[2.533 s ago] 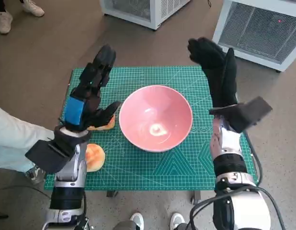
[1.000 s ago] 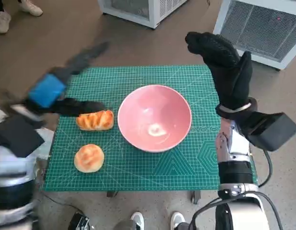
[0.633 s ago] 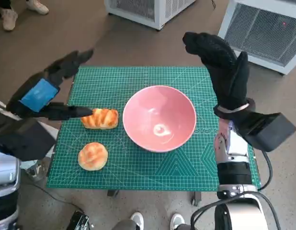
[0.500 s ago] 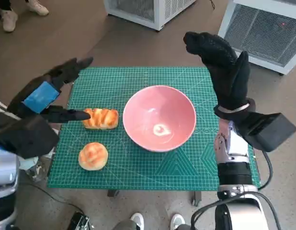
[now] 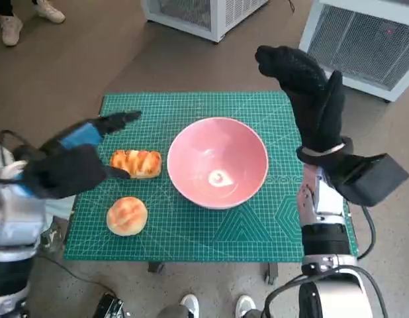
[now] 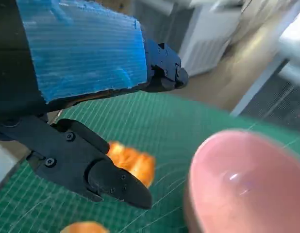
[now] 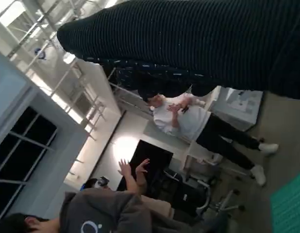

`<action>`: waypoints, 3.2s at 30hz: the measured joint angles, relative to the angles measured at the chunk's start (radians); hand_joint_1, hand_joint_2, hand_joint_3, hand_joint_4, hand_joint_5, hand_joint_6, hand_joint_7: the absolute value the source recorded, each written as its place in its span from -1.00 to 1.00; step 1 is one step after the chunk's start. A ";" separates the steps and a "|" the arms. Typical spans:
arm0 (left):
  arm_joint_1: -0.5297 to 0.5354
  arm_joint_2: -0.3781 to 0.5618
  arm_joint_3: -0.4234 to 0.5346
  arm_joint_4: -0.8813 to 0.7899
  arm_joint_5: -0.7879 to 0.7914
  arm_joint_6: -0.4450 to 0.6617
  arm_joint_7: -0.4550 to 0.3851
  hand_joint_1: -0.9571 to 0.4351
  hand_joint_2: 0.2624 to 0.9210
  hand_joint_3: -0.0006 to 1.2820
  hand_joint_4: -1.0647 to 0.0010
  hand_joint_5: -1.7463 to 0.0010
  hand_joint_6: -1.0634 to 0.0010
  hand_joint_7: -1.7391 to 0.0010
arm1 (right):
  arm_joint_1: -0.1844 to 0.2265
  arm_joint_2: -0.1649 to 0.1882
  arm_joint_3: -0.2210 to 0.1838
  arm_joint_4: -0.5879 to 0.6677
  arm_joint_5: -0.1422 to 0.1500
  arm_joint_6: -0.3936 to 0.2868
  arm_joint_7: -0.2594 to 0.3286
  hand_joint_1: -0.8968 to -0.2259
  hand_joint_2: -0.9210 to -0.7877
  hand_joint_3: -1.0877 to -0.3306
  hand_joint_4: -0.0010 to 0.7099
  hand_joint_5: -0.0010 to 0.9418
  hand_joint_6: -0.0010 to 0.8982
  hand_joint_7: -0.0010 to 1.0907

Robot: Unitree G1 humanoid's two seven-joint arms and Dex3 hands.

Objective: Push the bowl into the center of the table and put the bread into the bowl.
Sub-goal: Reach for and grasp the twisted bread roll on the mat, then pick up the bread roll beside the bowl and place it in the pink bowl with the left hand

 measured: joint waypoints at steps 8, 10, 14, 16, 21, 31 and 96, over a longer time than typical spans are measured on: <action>-0.068 -0.038 -0.113 0.167 0.101 -0.001 0.017 0.08 0.41 -1.00 0.73 1.00 0.41 1.00 | 0.000 -0.005 -0.001 0.002 0.000 -0.004 -0.001 -0.67 -1.00 0.01 -0.37 -0.99 -0.89 0.02; -0.080 -0.051 -0.134 0.206 0.123 -0.002 0.025 0.07 0.42 -1.00 0.73 1.00 0.41 1.00 | 0.000 -0.007 -0.001 0.002 0.000 -0.005 -0.002 -0.67 -1.00 0.01 -0.37 -0.99 -0.89 0.02; -0.109 -0.081 -0.181 0.294 0.167 -0.007 0.047 0.04 0.42 -1.00 0.73 1.00 0.41 1.00 | 0.000 -0.011 -0.002 0.002 -0.001 -0.006 -0.008 -0.64 -1.00 -0.02 -0.37 -0.99 -0.88 0.02; -0.129 -0.100 -0.204 0.347 0.191 -0.011 0.066 0.03 0.42 -1.00 0.73 1.00 0.41 1.00 | 0.000 -0.013 -0.002 0.002 -0.003 -0.007 -0.011 -0.64 -1.00 -0.02 -0.37 -0.99 -0.88 0.02; -0.179 -0.147 -0.254 0.497 0.246 -0.031 0.124 0.05 0.42 -1.00 0.71 0.99 0.39 0.99 | 0.001 -0.015 -0.001 0.003 -0.013 -0.009 -0.015 -0.62 -1.00 -0.04 -0.37 -0.99 -0.88 0.02; -0.259 -0.223 -0.310 0.741 0.302 -0.090 0.266 0.33 0.60 -0.97 0.21 0.95 -0.07 0.92 | 0.001 -0.019 0.001 -0.004 -0.025 -0.010 -0.030 -0.63 -1.00 -0.05 -0.37 -0.99 -0.89 0.02; -0.232 -0.291 -0.170 0.040 0.247 -0.319 0.376 0.38 0.99 -0.96 -0.47 -0.22 -0.19 -0.33 | 0.010 -0.019 -0.001 -0.014 -0.001 -0.013 -0.009 -0.58 -1.00 -0.12 -0.36 -0.99 -0.91 0.00</action>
